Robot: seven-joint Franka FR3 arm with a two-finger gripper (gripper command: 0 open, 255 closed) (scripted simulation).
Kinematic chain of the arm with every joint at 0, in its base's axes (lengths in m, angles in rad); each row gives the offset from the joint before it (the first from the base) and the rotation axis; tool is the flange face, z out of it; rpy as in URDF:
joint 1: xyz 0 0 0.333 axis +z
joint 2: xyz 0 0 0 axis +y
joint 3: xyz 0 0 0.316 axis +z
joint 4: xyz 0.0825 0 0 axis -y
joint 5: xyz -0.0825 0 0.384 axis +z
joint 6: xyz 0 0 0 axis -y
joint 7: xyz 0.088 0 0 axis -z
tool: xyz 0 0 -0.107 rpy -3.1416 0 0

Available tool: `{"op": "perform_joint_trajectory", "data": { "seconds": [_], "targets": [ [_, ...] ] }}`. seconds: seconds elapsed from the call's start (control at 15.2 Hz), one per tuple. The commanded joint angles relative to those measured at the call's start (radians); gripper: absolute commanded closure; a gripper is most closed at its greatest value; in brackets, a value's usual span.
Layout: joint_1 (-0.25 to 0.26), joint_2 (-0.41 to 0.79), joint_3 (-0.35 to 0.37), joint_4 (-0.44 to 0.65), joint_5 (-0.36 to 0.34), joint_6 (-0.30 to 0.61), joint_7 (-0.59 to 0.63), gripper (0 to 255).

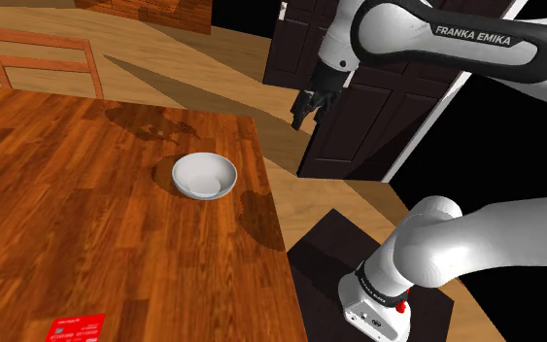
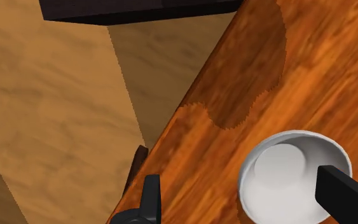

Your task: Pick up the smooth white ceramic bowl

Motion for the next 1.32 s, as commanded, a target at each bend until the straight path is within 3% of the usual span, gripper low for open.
{"op": "perform_joint_trajectory", "data": {
  "seconds": [0.0,0.53,1.25],
  "targets": [
    [0.006,0.054,0.011,-0.009,0.010,0.067,0.016,0],
    [0.021,0.305,0.040,0.003,0.035,0.315,0.053,0],
    [0.039,0.678,0.068,0.139,0.044,0.564,0.098,0]
  ]
}}
